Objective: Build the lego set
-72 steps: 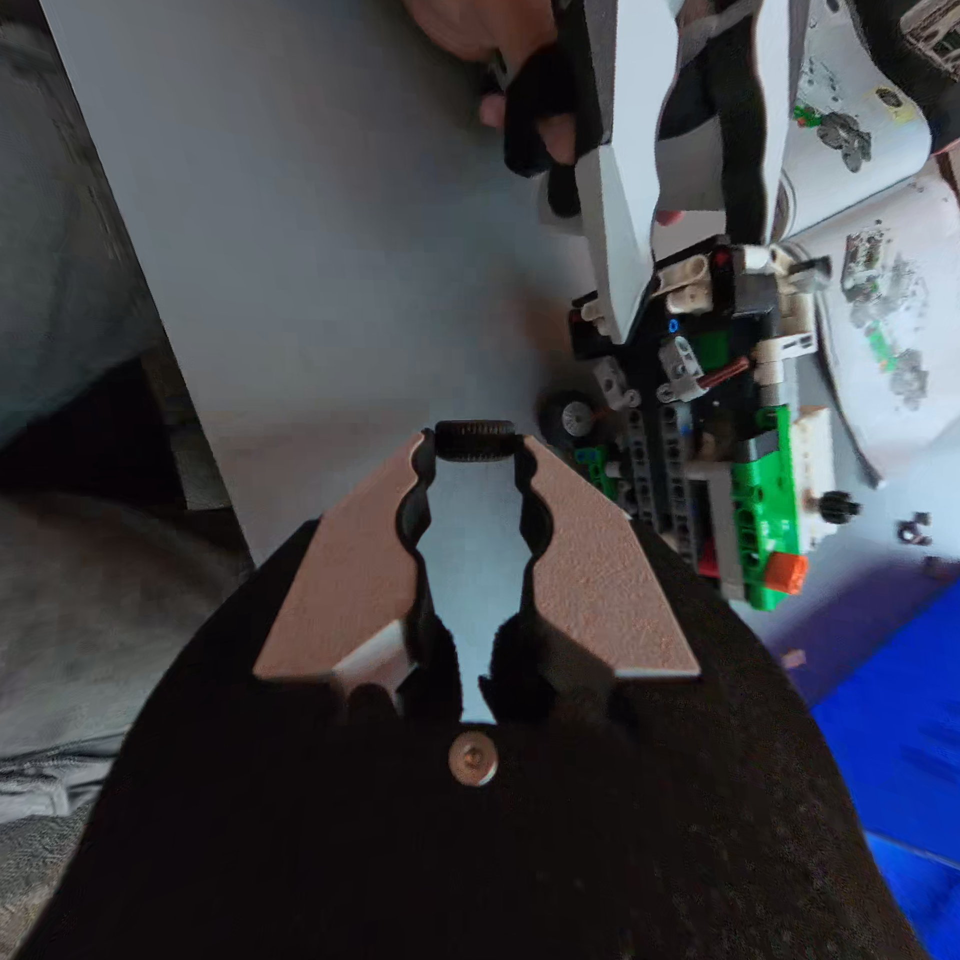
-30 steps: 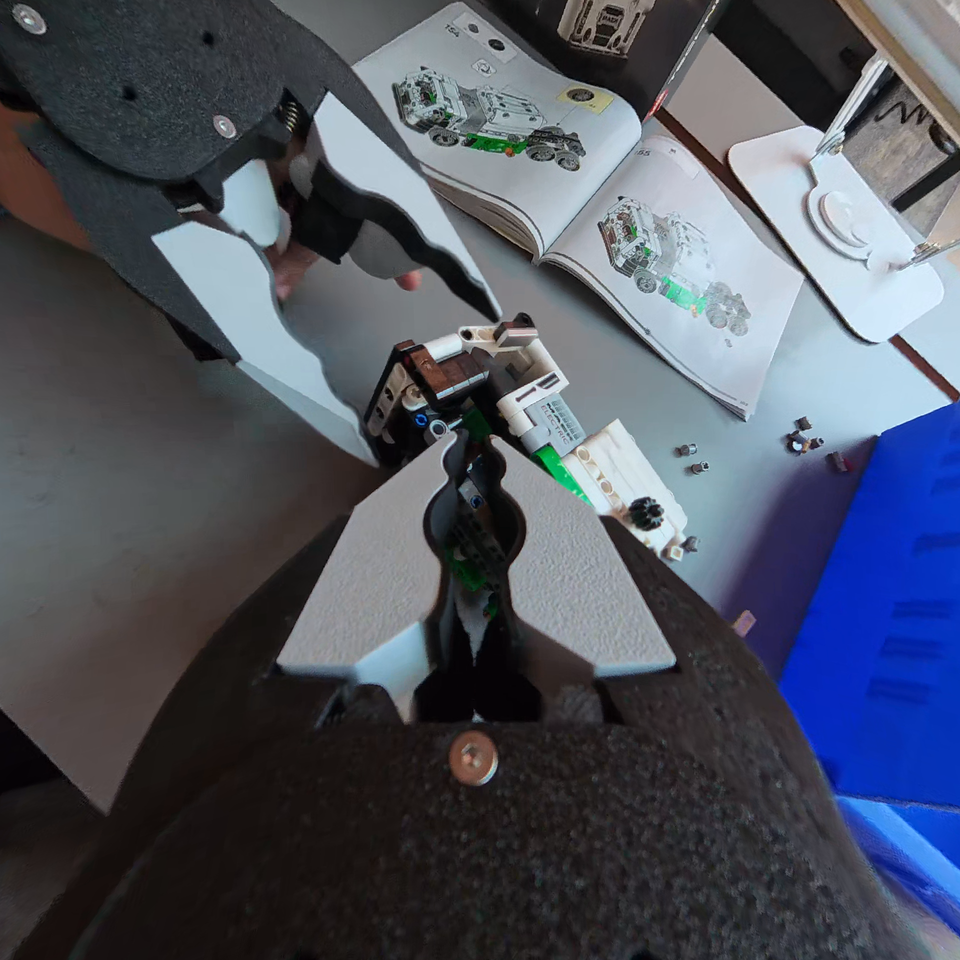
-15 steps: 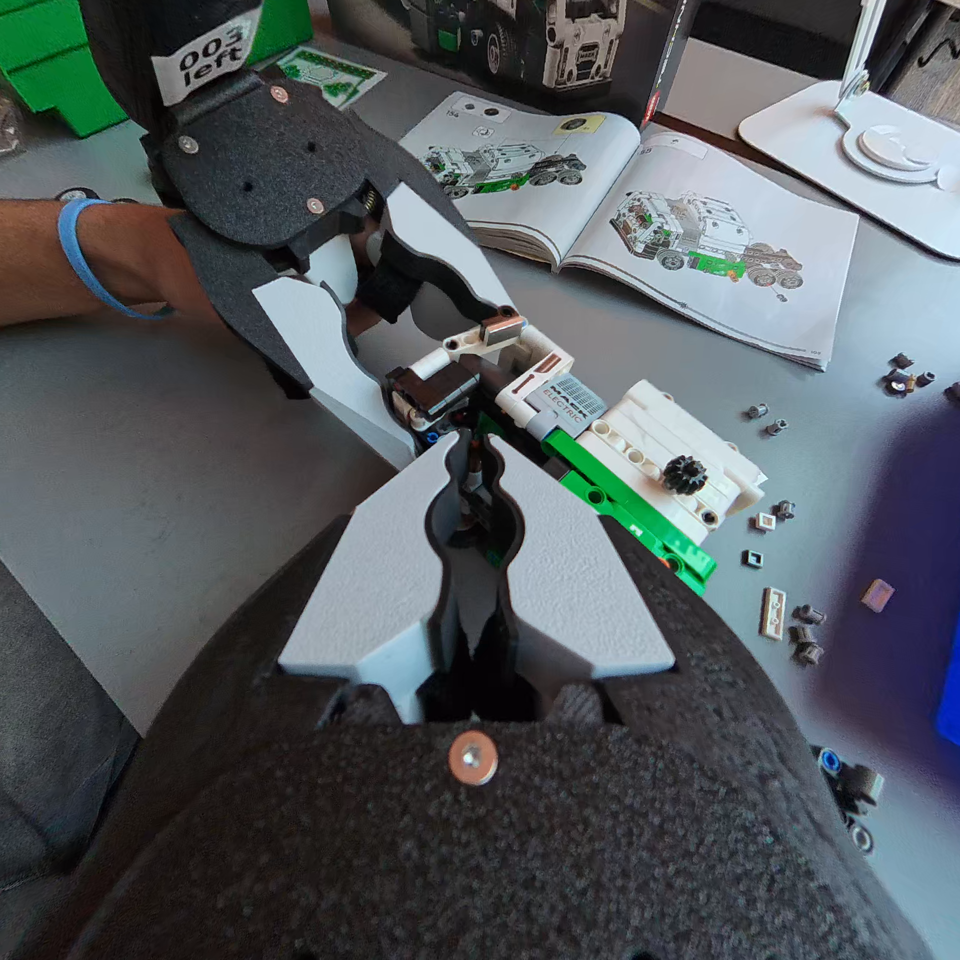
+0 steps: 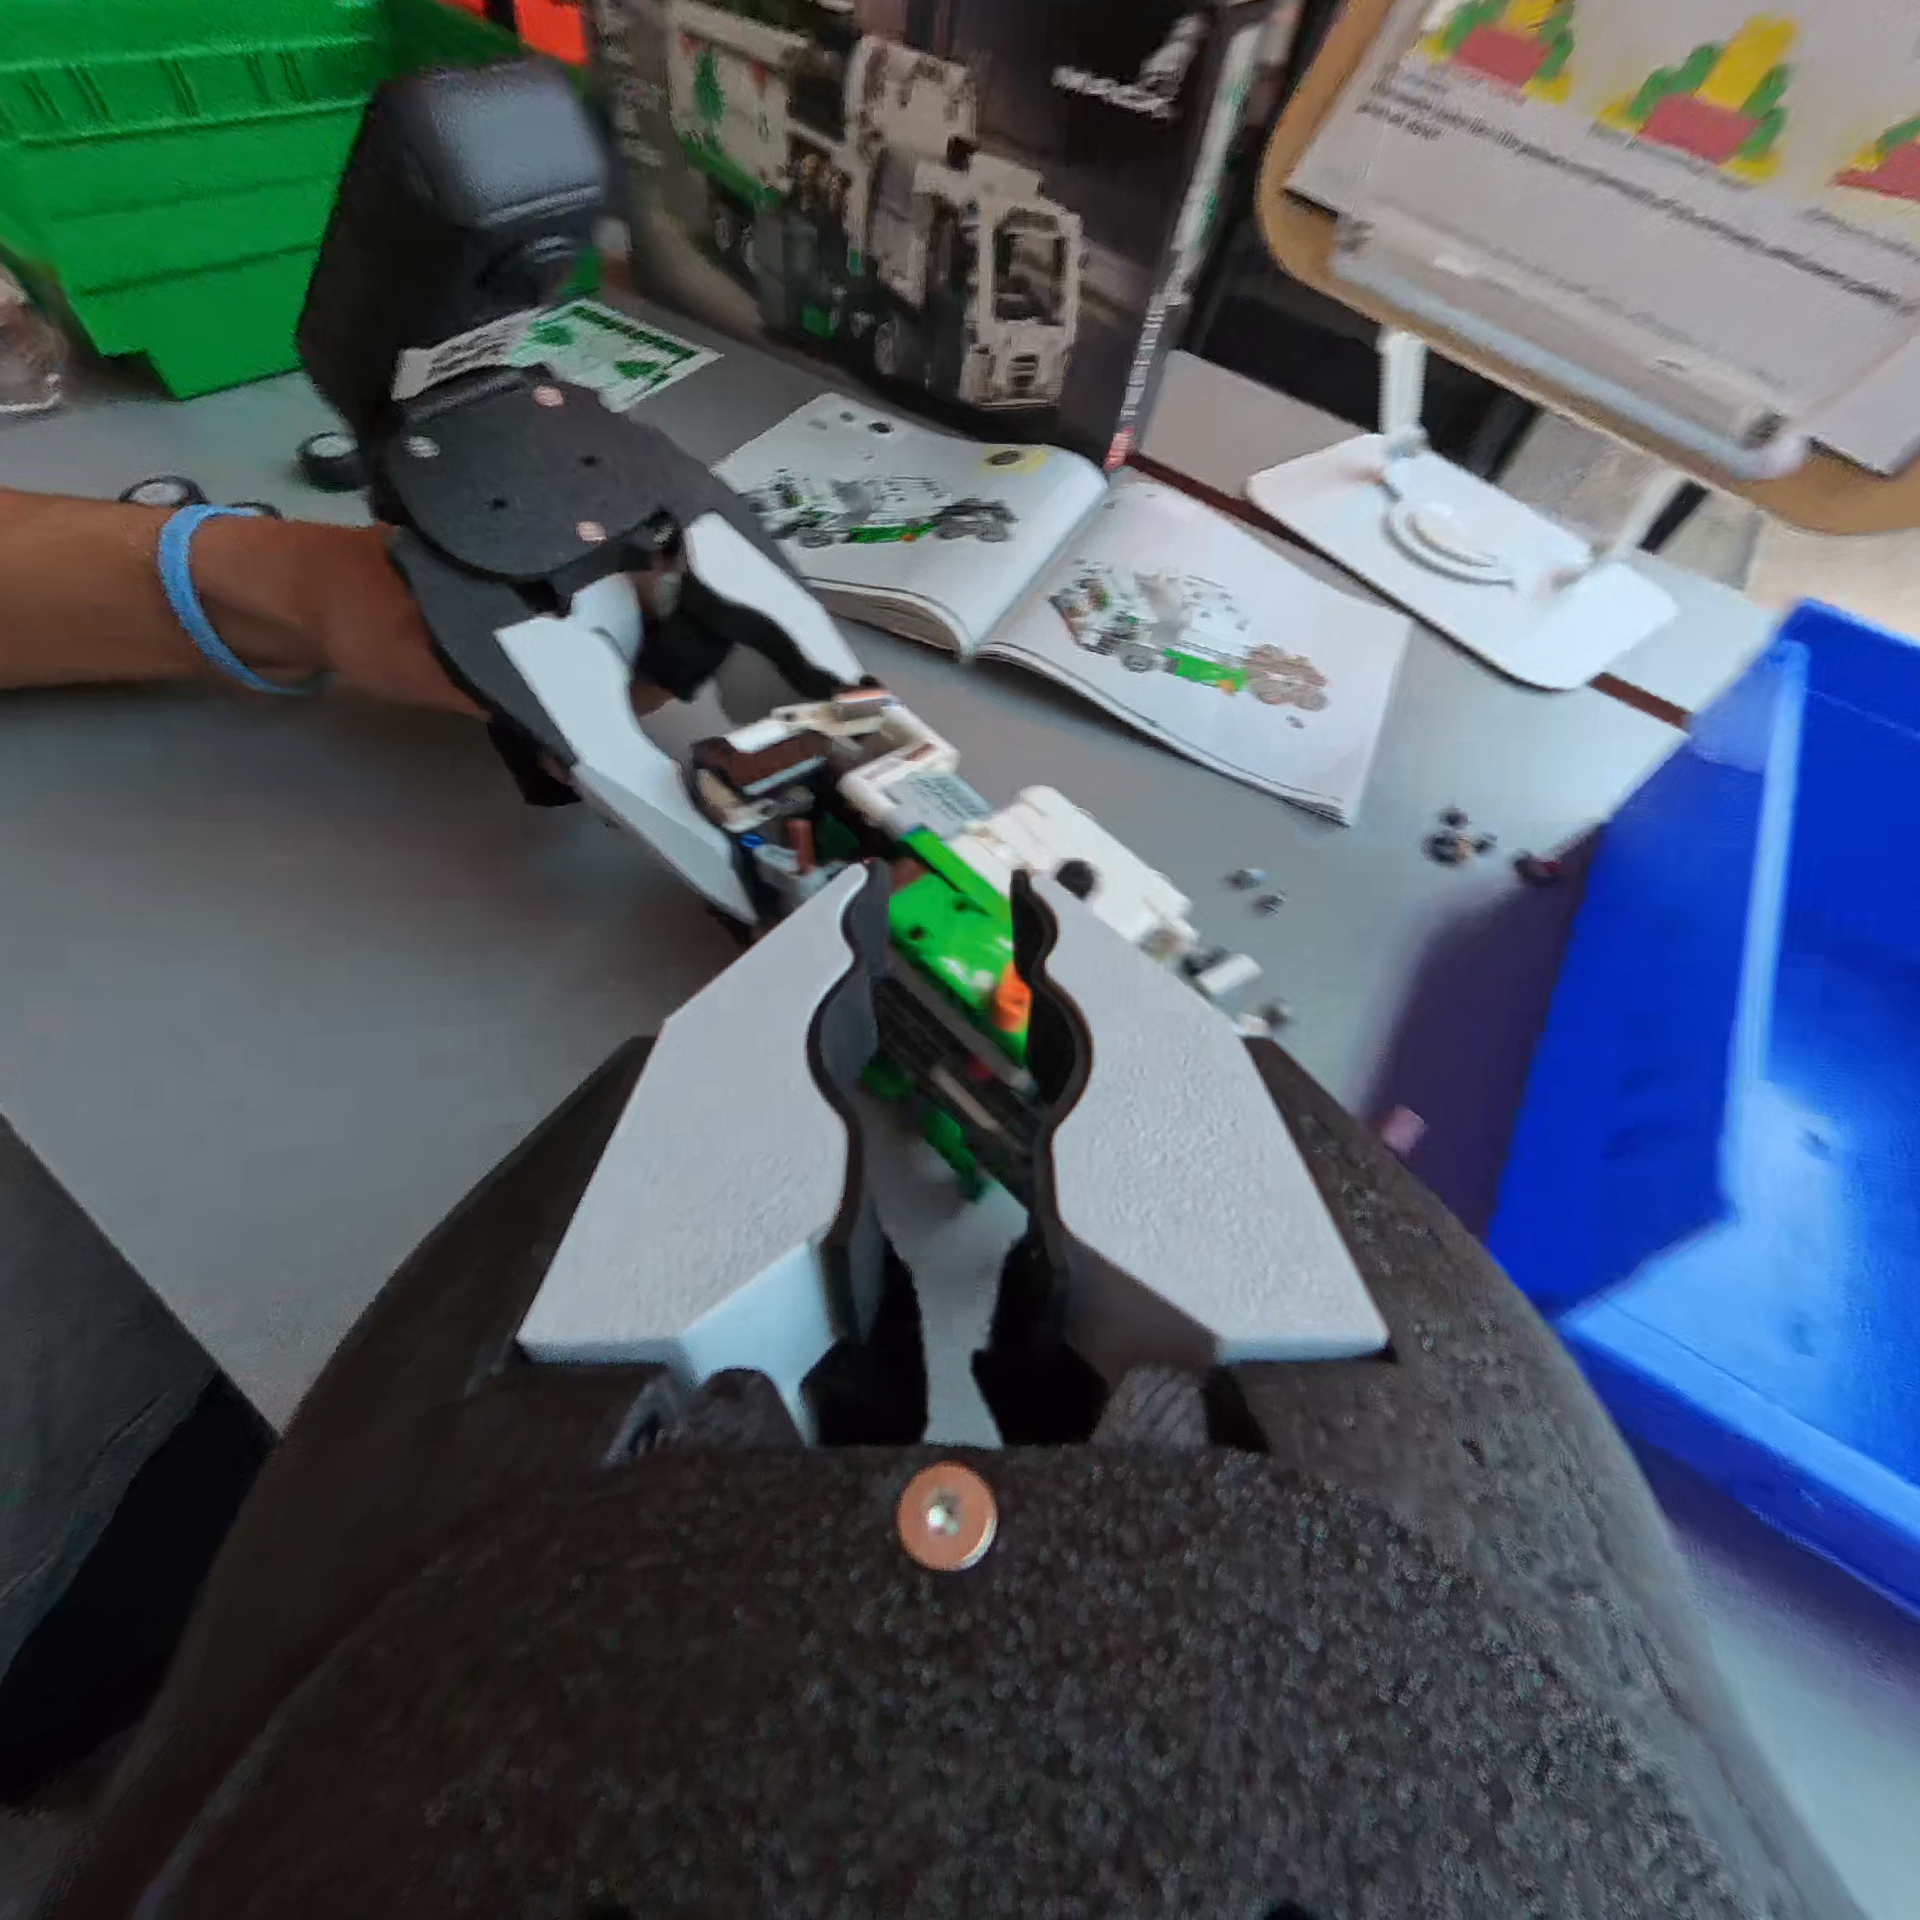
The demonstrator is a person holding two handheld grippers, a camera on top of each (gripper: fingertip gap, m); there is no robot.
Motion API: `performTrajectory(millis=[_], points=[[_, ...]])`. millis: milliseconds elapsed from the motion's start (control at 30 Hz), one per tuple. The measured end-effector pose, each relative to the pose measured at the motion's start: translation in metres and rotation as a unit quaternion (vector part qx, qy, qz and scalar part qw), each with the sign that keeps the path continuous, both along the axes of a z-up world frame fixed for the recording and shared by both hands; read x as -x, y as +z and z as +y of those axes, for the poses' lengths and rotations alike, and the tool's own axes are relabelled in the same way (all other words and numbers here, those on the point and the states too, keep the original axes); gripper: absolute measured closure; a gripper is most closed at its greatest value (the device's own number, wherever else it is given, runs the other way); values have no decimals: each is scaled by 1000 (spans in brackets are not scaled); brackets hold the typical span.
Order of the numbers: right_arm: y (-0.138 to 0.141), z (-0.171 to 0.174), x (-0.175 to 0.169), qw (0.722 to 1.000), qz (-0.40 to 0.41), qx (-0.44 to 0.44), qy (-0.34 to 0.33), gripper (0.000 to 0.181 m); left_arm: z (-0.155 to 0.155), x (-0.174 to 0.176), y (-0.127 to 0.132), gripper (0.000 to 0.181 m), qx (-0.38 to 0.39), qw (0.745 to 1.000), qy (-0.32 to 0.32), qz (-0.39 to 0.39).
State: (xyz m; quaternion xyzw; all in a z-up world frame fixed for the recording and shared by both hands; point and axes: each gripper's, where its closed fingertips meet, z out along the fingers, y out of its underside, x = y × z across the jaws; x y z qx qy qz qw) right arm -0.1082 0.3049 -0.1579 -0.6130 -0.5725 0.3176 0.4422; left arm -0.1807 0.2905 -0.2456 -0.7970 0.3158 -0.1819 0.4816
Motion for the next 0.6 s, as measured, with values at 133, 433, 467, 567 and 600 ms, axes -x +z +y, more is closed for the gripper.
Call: performTrajectory(millis=[133, 433, 467, 567, 600], points=[[-28, 80, -68, 990, -12, 80, -119, 132, 0, 1, 0, 108, -5, 1000, 1, 7], [-48, 60, -89, 987, 41, 129, -81, 147, 0, 3, 2, 100, -21, 999, 24, 14], [-41, 50, -87, 987, 54, 134, -70, 148, -2, 3, 4, 95, -21, 999, 29, 10], [-46, 2, -83, 987, 39, 156, -17, 146, -16, 6, 11, 91, -12, 999, 53, -8], [-57, -18, -82, 987, 17, 161, 4, 143, -23, 6, 15, 93, -17, 998, 60, -12]])
